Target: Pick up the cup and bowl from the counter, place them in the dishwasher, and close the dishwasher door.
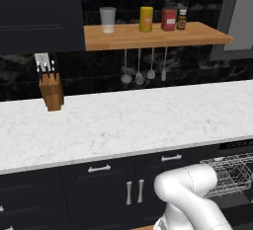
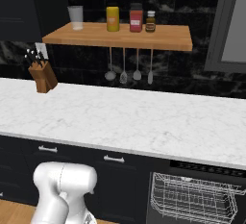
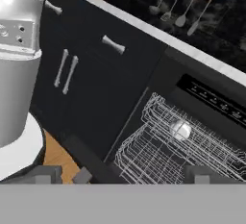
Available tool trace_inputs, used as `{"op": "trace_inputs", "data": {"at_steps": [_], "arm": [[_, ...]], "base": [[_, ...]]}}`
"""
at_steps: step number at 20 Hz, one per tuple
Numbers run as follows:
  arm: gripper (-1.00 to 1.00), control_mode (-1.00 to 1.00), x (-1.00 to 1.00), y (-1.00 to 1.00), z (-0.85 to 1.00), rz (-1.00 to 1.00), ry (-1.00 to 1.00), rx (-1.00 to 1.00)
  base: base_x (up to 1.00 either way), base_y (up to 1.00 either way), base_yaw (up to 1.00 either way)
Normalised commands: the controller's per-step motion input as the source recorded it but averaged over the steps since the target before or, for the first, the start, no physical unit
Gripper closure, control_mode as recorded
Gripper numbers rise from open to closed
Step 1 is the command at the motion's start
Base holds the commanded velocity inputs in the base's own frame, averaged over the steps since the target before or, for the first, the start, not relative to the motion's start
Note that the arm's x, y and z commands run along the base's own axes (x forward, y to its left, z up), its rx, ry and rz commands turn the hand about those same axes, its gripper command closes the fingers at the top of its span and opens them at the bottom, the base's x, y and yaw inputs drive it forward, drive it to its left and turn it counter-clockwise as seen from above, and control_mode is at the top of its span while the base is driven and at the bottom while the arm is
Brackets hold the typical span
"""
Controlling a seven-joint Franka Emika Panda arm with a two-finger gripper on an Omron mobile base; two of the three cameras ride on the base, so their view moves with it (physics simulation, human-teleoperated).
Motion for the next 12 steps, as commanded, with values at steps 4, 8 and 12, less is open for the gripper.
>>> {"op": "trace_inputs", "data": {"at_steps": [4, 8, 12], "arm": [[-1.00, -1.00, 0.00, -0.68, -1.00, -0.55, 0.13, 0.64], [-1.00, -1.00, 0.03, -0.68, -1.00, -0.50, 0.04, 0.59], [-1.00, -1.00, 0.33, -0.77, -1.00, -0.37, 0.22, 0.62]], "base": [[0.00, 0.00, 0.00], [0.00, 0.00, 0.00], [0.00, 0.00, 0.00]]}}
